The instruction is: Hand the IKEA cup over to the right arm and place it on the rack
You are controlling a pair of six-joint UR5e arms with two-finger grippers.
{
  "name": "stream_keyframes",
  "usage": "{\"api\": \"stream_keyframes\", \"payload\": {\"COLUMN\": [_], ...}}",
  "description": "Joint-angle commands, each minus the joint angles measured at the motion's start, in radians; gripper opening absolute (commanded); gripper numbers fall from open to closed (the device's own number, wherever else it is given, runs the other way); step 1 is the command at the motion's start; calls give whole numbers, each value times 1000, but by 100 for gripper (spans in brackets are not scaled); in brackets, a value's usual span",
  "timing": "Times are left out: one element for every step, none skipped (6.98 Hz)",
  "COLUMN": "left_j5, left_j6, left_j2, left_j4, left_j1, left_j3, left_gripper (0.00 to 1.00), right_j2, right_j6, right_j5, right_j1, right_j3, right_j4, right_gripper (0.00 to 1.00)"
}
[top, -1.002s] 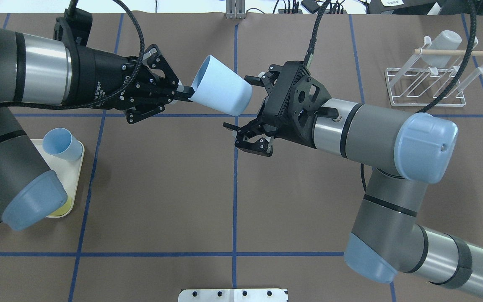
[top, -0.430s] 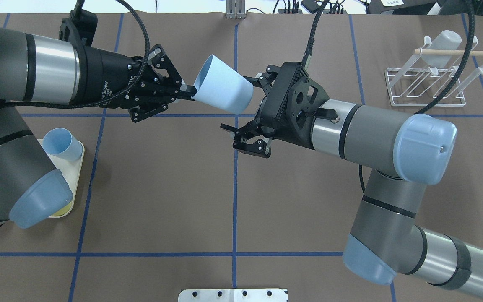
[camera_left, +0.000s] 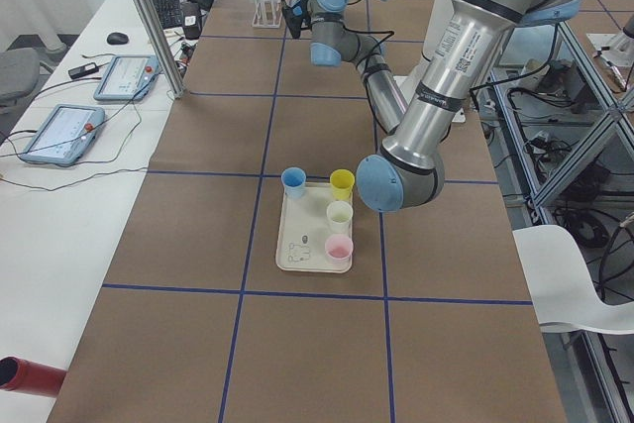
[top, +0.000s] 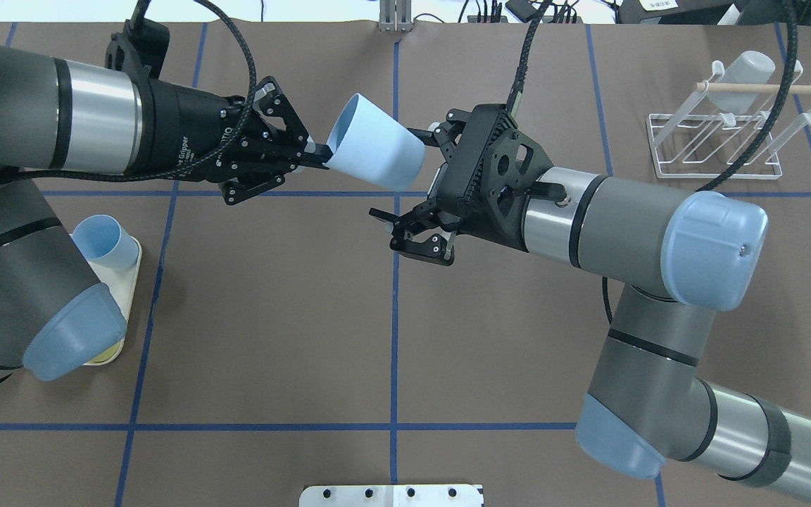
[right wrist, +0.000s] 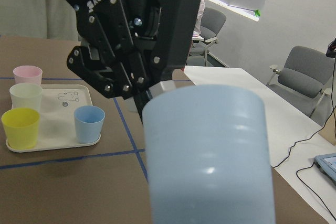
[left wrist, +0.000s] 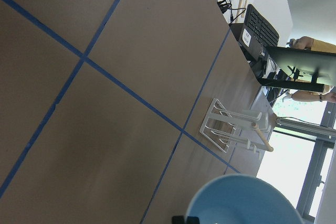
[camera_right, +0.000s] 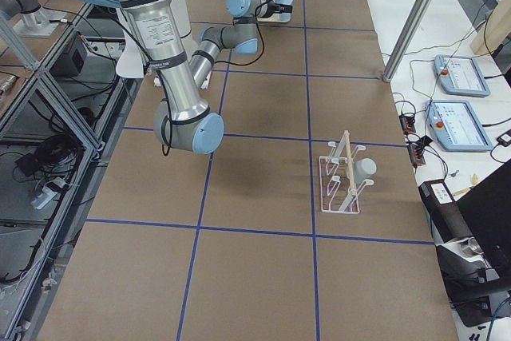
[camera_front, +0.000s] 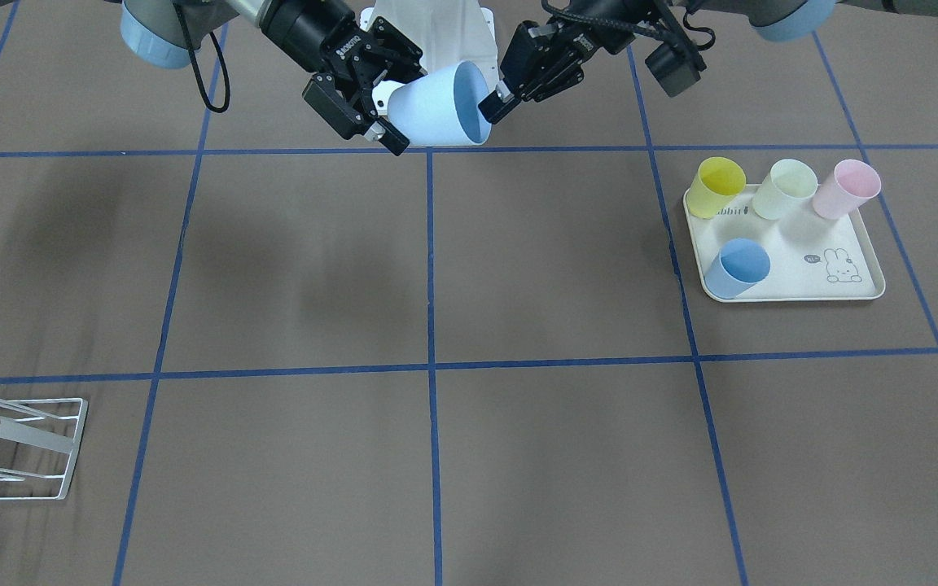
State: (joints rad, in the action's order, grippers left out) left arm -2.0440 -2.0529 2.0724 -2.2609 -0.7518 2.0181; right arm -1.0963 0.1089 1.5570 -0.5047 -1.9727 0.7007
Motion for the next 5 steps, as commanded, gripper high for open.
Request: {"api": "stream_keyframes", "payload": {"left_j5": [7,7,7,7,7], "left_j6": [3,3,3,5,10], "left_j2": [0,0,0,0,-1], "left_j4": [0,0,-2,-3,-28], "left_j1": [6,6,6,6,6], "left_j3": [-1,-1,1,1,-1], "left_gripper": [0,0,0,0,0], "right_j2": [0,0,0,0,0], "right_j6": [0,0,0,0,0], "right_j5": [0,2,2,2,2], "right_j1": [0,-2,-2,-2,-2], "right_j3": [0,0,-2,-2,-2], "right_j4": [0,0,0,0,0], "right_gripper": [83,70,59,53,51]}}
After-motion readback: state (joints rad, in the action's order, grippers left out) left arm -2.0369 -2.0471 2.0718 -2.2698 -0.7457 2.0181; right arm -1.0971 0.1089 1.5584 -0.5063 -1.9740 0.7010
